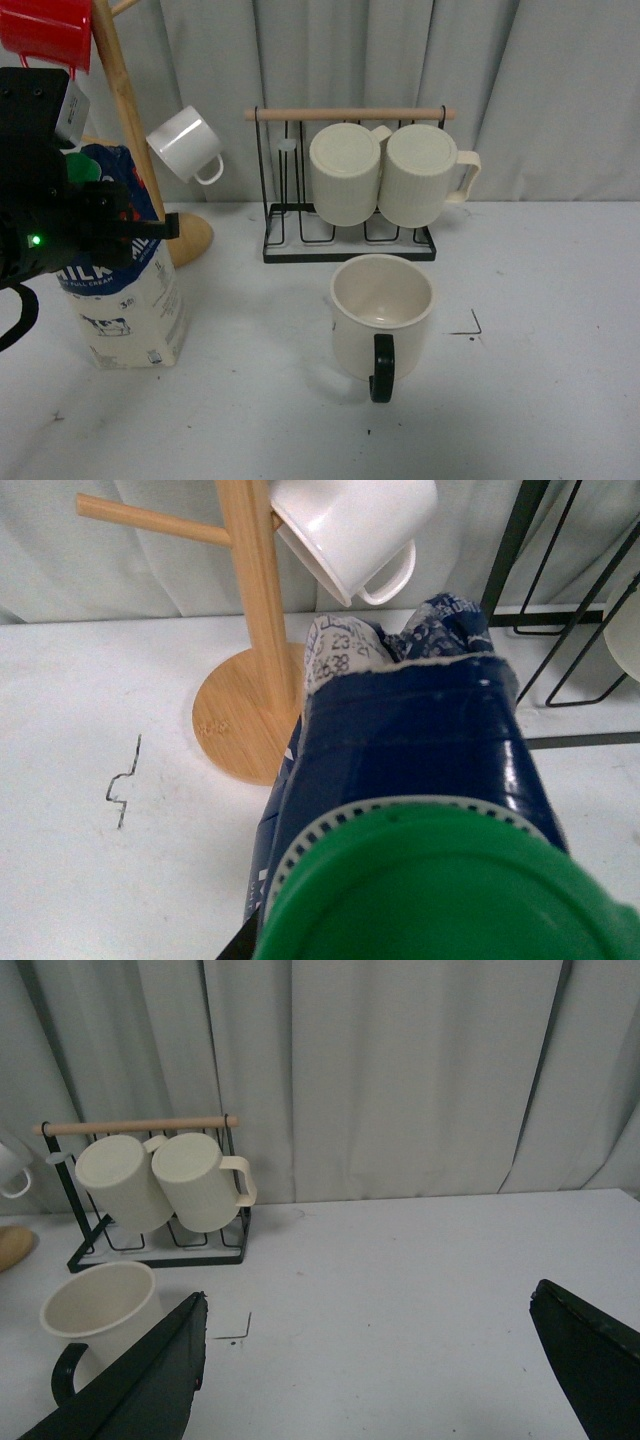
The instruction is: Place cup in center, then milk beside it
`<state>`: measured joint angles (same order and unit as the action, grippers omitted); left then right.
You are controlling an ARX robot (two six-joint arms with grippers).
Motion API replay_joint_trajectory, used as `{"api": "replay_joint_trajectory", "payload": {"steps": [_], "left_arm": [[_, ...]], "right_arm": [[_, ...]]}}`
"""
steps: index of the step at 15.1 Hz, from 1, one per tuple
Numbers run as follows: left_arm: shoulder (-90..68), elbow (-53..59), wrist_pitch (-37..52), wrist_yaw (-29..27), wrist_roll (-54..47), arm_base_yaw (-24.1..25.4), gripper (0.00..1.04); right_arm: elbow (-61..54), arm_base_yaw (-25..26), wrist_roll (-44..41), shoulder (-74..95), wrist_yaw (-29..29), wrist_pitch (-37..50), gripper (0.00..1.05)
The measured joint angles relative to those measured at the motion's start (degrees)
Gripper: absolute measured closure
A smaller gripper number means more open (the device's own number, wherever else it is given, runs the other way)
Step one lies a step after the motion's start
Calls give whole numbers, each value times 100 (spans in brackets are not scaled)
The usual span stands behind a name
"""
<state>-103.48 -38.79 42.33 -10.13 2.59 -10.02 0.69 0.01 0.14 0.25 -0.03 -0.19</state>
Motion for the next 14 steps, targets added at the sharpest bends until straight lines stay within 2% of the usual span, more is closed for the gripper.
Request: {"api": "replay_joint_trajectory", "payload": {"steps": [4, 6, 10, 14], "left_arm": [[164, -76, -297, -94, 48, -181, 89], [396, -76, -483, -205, 52, -514, 90], [599, -315, -256, -459, 96, -1272, 90], [304, -369, -26, -922, 170, -1585, 90]], "right_arm": [[0, 0, 0, 0, 2, 0, 6], [0, 0, 0, 0, 0, 0, 6], [0, 0, 0, 0, 0, 0, 6], [0, 0, 0, 0, 2, 0, 6]]}}
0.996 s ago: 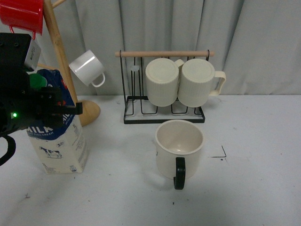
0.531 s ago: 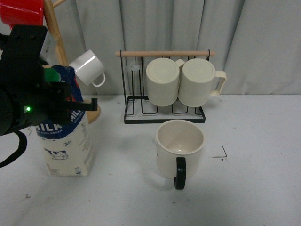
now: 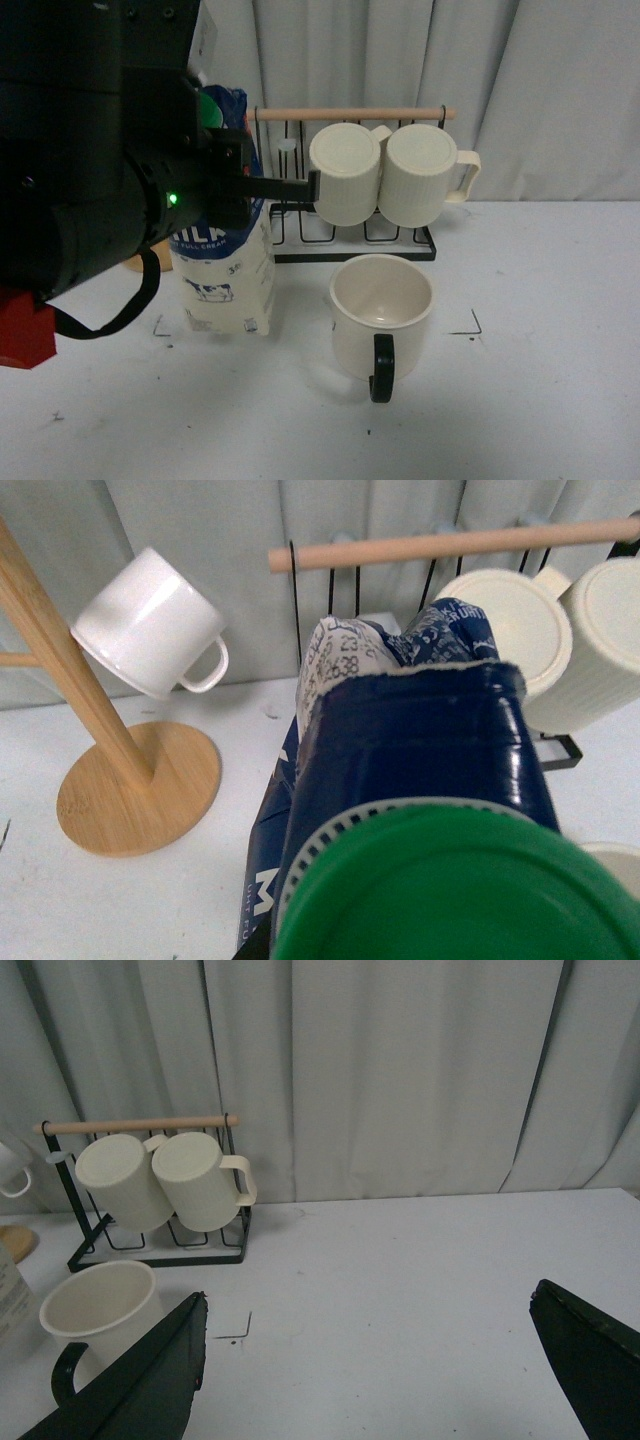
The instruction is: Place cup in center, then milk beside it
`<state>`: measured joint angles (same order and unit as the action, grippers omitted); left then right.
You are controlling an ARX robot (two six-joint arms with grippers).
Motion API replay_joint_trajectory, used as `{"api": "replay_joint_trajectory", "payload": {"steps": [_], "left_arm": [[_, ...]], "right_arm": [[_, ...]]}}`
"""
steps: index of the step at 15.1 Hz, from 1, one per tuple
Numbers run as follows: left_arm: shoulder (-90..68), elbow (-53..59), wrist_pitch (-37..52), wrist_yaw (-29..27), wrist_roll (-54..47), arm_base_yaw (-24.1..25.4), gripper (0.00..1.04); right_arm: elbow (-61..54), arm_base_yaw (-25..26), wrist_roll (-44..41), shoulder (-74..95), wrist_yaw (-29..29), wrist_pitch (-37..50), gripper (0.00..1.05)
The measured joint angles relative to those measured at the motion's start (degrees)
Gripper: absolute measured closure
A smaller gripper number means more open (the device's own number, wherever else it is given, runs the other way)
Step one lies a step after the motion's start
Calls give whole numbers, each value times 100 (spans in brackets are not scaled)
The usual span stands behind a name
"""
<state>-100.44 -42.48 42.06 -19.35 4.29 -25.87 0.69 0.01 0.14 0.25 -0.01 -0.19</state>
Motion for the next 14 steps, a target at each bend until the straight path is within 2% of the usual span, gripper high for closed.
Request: {"api": "replay_joint_trajectory", "payload": {"steps": [7, 14], "left_arm": [[-413, -186, 201, -153, 140, -476, 90], [-778, -199, 334, -404, 133, -546, 90]], "right_arm": [[0, 0, 0, 0, -2, 0, 6], [0, 0, -2, 0, 0, 0, 6]]}}
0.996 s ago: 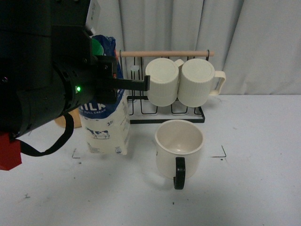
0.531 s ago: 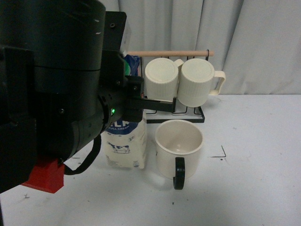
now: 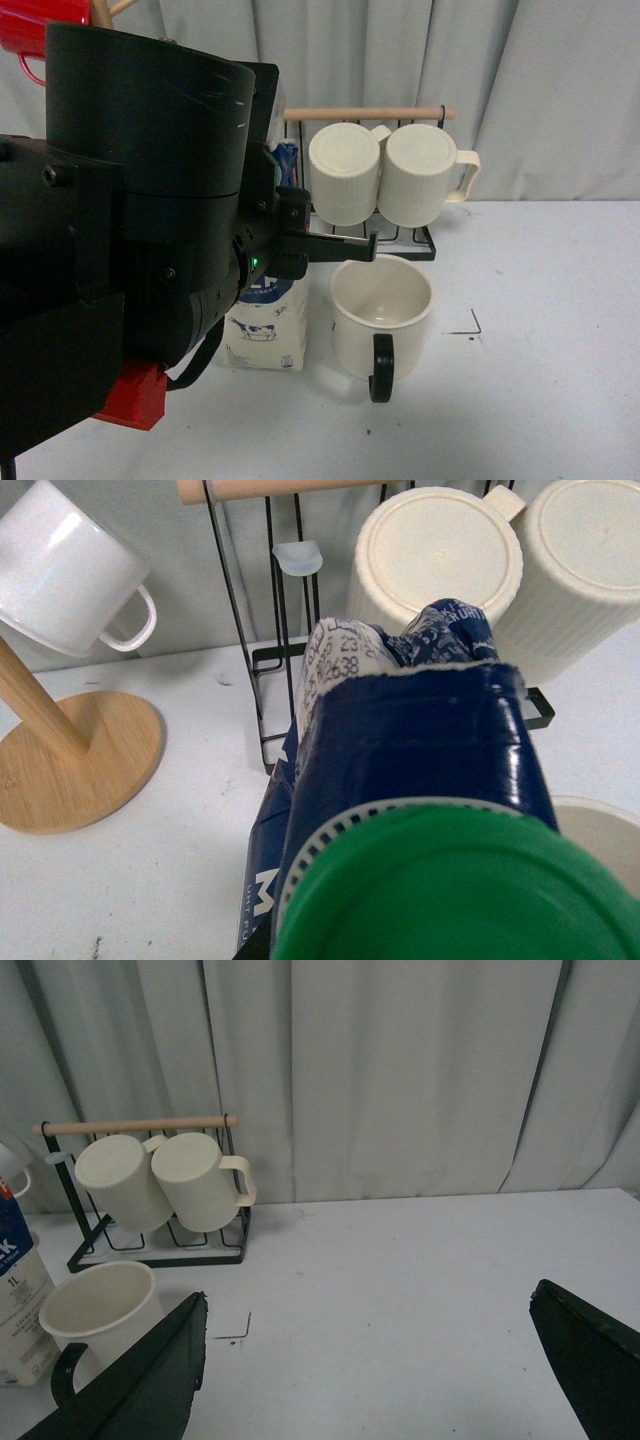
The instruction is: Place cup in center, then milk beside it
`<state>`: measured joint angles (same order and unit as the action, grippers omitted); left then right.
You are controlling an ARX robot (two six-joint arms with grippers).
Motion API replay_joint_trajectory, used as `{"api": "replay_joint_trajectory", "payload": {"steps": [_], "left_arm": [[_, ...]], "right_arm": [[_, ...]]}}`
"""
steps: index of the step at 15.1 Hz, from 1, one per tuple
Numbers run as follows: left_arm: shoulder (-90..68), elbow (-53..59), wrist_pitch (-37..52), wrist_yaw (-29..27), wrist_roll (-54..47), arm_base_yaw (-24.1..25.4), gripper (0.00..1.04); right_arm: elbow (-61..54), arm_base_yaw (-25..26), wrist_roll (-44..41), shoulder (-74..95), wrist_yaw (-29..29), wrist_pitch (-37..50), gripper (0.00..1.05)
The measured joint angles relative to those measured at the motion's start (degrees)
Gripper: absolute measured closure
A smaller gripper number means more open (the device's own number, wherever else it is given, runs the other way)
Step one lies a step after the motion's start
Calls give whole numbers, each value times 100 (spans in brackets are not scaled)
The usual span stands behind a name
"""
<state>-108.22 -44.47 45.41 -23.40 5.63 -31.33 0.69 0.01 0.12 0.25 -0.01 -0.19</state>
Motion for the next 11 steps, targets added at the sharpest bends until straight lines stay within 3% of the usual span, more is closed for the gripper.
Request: {"api": "replay_joint_trajectory", "payload": {"steps": [2, 10, 11], "left_arm": [[-15, 0, -57, 7, 50, -39, 89], [483, 96, -142, 170, 299, 181, 5], [815, 192, -173, 251, 299, 306, 7]], "right_arm": [[0, 0, 2, 0, 0, 0, 6], [0, 0, 2, 0, 0, 0, 6], [0, 0, 2, 0, 0, 0, 6]]}}
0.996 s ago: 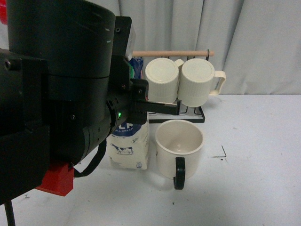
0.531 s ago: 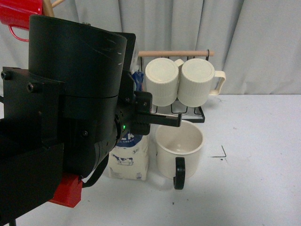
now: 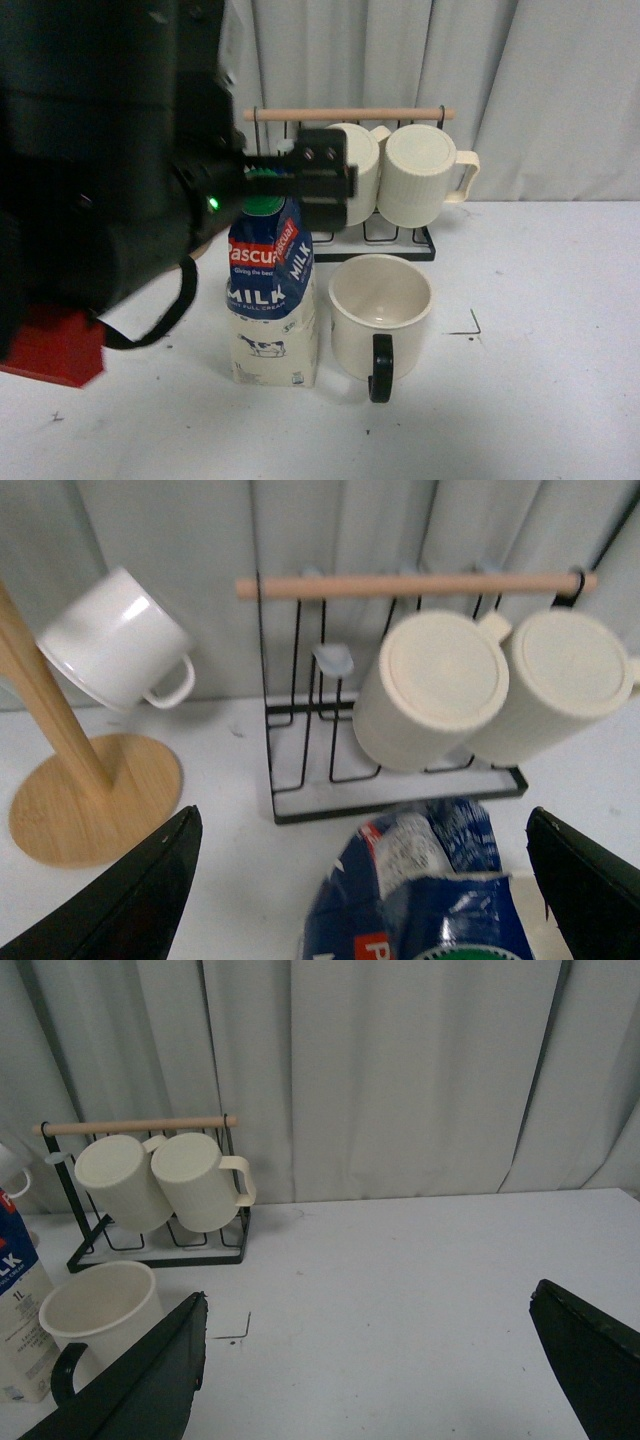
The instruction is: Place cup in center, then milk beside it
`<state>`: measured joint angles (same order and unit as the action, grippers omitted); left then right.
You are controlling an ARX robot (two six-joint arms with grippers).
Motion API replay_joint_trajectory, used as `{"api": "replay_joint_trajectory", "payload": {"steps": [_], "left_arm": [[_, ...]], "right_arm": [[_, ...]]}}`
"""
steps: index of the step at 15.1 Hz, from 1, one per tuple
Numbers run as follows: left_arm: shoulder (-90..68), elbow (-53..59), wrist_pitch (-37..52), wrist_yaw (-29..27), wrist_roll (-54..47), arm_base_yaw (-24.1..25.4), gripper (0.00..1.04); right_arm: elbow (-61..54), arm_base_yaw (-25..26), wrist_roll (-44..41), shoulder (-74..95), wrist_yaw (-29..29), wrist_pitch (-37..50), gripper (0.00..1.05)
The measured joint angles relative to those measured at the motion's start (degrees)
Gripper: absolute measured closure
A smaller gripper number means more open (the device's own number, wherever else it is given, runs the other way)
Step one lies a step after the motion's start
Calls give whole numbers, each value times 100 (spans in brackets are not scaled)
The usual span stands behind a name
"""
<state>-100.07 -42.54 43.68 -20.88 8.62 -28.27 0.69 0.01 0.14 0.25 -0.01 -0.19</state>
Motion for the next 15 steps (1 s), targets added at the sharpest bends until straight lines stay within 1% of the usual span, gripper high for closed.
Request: {"api": "replay_joint_trajectory", "payload": {"steps": [1, 3, 4, 5, 7, 8, 9, 10, 11, 12, 15], "left_arm": [[457, 127, -17, 153, 2, 157, 7], [1423, 310, -514, 509, 74, 505, 7], [1961, 535, -376, 424, -13, 695, 12], [2618, 852, -597, 396, -304, 955, 23], [4131, 1856, -1104, 1029, -638, 1888, 47], [4653, 2280, -1003, 1423, -713, 2297, 59], [4992, 2592, -973, 1567, -743, 2435, 71], [5200, 2844, -979, 1993, -761, 2625, 85], [5331, 3010, -988, 2074, -767, 2791, 96], [5528, 3171, -1025, 2048, -769, 2855, 103], [6076, 3523, -1207, 2076, -772, 2835, 103]], "right_arm": [[0, 0, 0, 0, 0, 0, 6], [0, 0, 0, 0, -2, 0, 6], [0, 0, 0, 0, -2, 0, 6], [0, 0, 0, 0, 0, 0, 6], [0, 0, 0, 0, 0, 0, 6], [0, 0, 0, 0, 0, 0, 6], [0, 0, 0, 0, 0, 0, 6], [0, 0, 0, 0, 0, 0, 6], [0, 0, 0, 0, 0, -2, 6], [0, 0, -2, 0, 0, -2, 6], [0, 0, 0, 0, 0, 0, 6]]}}
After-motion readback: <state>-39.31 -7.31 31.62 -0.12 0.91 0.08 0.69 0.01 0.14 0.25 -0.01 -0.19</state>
